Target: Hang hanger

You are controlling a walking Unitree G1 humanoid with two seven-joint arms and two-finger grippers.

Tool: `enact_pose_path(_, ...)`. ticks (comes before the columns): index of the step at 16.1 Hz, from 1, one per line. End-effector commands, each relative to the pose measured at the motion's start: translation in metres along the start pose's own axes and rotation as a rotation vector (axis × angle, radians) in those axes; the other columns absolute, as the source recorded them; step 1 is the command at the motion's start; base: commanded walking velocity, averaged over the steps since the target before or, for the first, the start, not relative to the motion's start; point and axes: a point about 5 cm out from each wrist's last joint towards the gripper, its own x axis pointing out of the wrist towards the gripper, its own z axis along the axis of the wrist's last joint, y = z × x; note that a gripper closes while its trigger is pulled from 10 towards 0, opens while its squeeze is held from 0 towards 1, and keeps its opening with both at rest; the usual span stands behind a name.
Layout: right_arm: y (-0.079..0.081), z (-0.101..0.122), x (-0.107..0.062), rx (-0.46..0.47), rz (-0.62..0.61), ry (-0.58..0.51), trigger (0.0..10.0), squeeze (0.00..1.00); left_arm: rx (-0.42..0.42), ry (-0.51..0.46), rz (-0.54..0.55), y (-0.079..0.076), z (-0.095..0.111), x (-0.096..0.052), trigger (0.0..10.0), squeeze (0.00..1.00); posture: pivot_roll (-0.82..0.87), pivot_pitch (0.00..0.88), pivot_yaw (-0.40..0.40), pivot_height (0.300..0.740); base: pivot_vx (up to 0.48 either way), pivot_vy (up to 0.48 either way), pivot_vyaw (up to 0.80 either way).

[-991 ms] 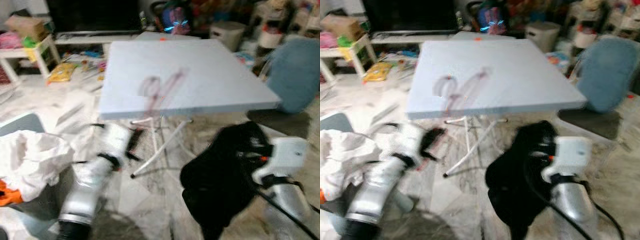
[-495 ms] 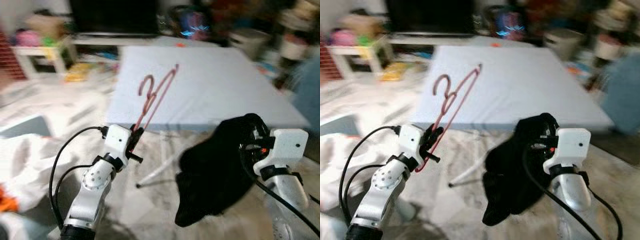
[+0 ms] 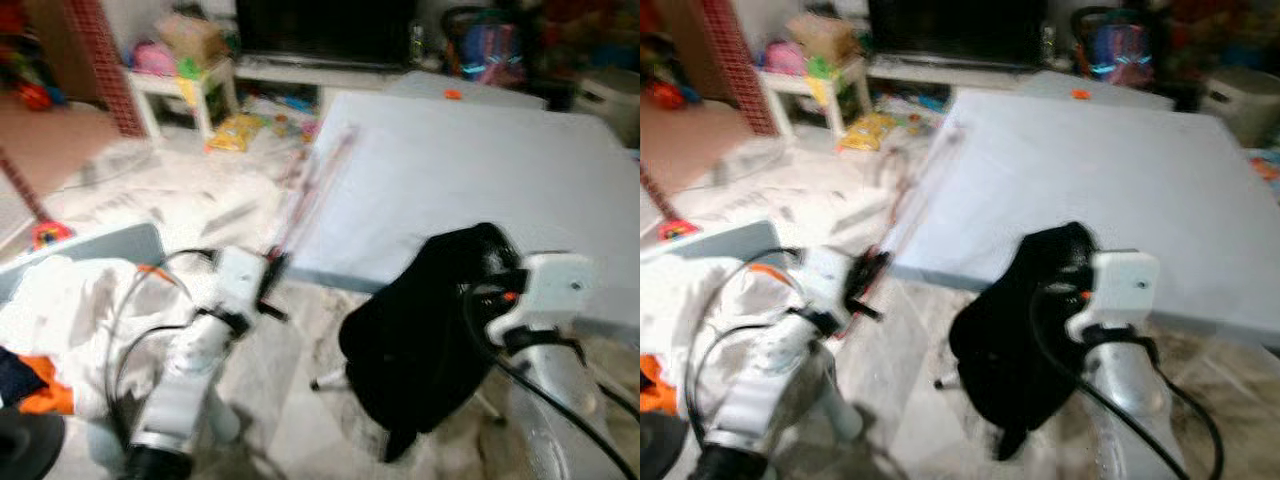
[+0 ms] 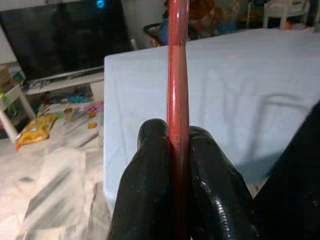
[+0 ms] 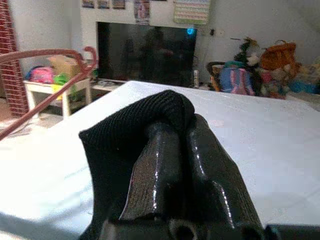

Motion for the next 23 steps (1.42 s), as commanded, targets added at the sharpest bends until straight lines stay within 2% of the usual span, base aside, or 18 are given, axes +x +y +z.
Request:
enact_pose_path(1, 0.0, 0.007, 0.003, 0.008, -0.03, -0.027, 10.0, 0.0, 0.024, -0.019, 0.011, 0.01, 0.005, 0.0, 10.0, 0.0, 0.08, 0.0, -0.031, 0.74, 0.416, 0.0, 0.0)
enact_pose_path(5, -0.011, 0.005, 0.009, 0.028, -0.13, -0.008, 10.0, 0.0, -0.001, -0.009, -0.011, 0.005, 0.003, 0.001, 10.0, 0.0, 0.08, 0.0, -0.033, 0.74, 0.446, 0.0, 0.0)
enact_pose_path(7, -0.011, 0.003, 0.01, 0.044, -0.131, 0.005, 10.0, 0.0, -0.005, -0.007, -0.015, 0.004, 0.002, 0.001, 10.0, 0.0, 0.08, 0.0, -0.035, 0.74, 0.467, 0.0, -0.8)
enact_pose_path(13, -0.011, 0.005, 0.01, 0.042, -0.142, -0.007, 10.0, 0.0, 0.002, 0.002, -0.003, 0.003, 0.0, 0.0, 10.0, 0.0, 0.07, 0.0, -0.038, 0.74, 0.454, 0.0, 0.0)
enact_pose_path(20, -0.015, 0.008, 0.015, 0.034, -0.158, -0.025, 10.0, 0.0, -0.015, -0.002, -0.011, -0.002, 0.0, 0.0, 10.0, 0.0, 0.08, 0.0, -0.045, 0.74, 0.0, 0.0, 0.0)
enact_pose_path(23, -0.019, 0.013, 0.026, 0.03, -0.167, -0.039, 10.0, 0.0, -0.018, 0.001, -0.013, -0.003, 0.0, 0.0, 10.0, 0.0, 0.08, 0.0, -0.047, 0.74, 0.0, 0.0, 0.0)
